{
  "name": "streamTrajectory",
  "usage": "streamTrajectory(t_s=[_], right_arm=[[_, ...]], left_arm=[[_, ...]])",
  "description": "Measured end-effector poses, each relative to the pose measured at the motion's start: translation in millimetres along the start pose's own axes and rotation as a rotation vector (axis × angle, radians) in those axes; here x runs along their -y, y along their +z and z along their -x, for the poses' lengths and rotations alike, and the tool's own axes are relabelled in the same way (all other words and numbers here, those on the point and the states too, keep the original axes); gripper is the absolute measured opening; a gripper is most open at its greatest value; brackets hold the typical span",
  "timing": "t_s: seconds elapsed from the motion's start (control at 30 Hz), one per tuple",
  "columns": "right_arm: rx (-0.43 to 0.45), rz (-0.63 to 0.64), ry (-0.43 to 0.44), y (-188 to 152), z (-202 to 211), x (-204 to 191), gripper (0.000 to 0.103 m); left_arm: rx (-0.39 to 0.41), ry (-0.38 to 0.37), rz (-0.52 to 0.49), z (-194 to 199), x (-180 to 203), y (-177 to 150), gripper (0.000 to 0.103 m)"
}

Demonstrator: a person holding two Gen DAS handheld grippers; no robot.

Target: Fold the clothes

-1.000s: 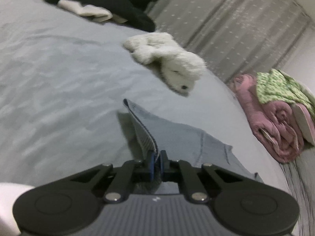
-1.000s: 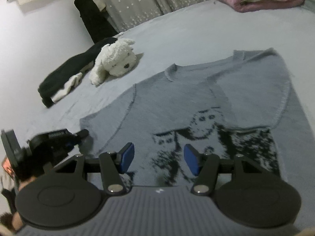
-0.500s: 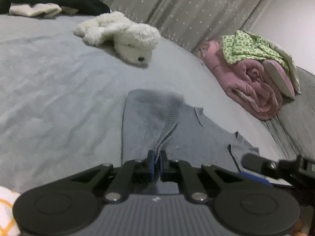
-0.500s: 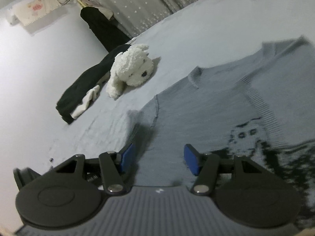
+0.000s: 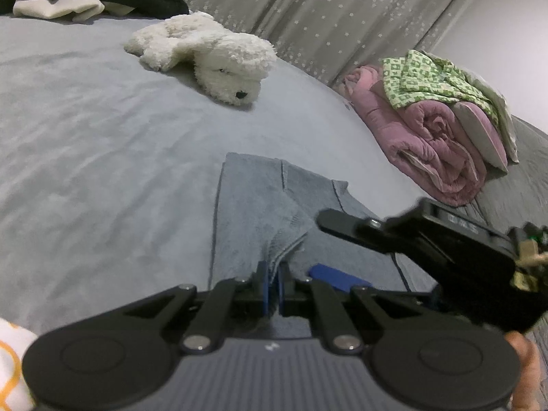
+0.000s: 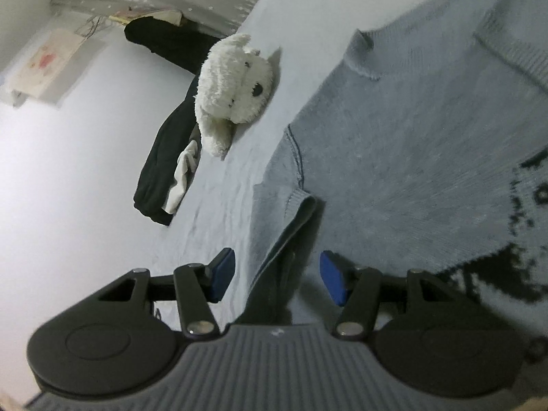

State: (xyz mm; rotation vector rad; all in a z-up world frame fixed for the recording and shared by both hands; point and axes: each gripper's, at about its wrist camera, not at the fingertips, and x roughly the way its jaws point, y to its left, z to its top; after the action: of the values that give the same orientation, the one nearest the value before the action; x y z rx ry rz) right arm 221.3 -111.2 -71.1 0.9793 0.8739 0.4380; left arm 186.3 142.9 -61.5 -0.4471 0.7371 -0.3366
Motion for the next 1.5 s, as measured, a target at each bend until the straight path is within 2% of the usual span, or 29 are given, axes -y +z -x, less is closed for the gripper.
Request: streamTrajectory(t_s=[0.07, 0.17, 0.2, 0.23, 0.27, 0.3, 0.4, 0.47, 0.57, 0.77, 0.9, 1.07, 1.23, 1.5], right_arm=[[0.001, -0.019, 0.020, 1, -4, 2, 0.060], [0.007, -0.019, 0.022, 4, -11, 0, 0.051], [0.011, -0.012, 0.019, 6, -14, -1, 0.042], [0.015, -0.003, 0.015, 7, -18, -3, 0.029], [0.022, 0.012, 0.005, 9, -20, -5, 0.021], [0.029, 0.028, -0.005, 11, -22, -8, 0.007], [0.051, 0.118, -0.024, 17, -21, -21, 0.006], [0.065, 0.175, -0.029, 23, -15, -31, 0.006], [0.079, 0.220, -0.036, 35, -6, -36, 0.006], [0.112, 0.250, -0.065, 55, 16, -32, 0.006], [0.138, 0.232, -0.094, 62, 29, -21, 0.006], [0.172, 0.207, -0.123, 64, 42, -14, 0.006], [0.182, 0.213, -0.200, 66, 43, -9, 0.006], [0.186, 0.264, -0.331, 66, 35, 3, 0.006]], left_arm=[[0.000, -0.003, -0.006, 0, 1, 0, 0.005], [0.002, -0.009, -0.011, 1, 2, 0, 0.005], [0.003, -0.013, -0.011, 1, 2, 0, 0.005], [0.005, -0.018, -0.011, 2, 2, 0, 0.005], [0.007, -0.023, -0.010, 3, 3, 0, 0.005], [0.009, -0.032, -0.009, 4, 3, 1, 0.005], [0.006, -0.075, -0.003, 8, 6, 4, 0.006], [0.001, -0.118, 0.015, 12, 7, 7, 0.017], [0.032, -0.161, 0.016, 22, 9, 12, 0.025], [0.061, -0.171, 0.026, 26, 2, 19, 0.025], [0.015, -0.166, 0.044, 13, -3, 16, 0.024], [-0.026, -0.167, -0.012, 2, 7, 9, 0.024], [-0.065, -0.164, -0.068, -5, 14, 1, 0.024], [-0.113, -0.155, -0.102, -13, 16, -6, 0.024]])
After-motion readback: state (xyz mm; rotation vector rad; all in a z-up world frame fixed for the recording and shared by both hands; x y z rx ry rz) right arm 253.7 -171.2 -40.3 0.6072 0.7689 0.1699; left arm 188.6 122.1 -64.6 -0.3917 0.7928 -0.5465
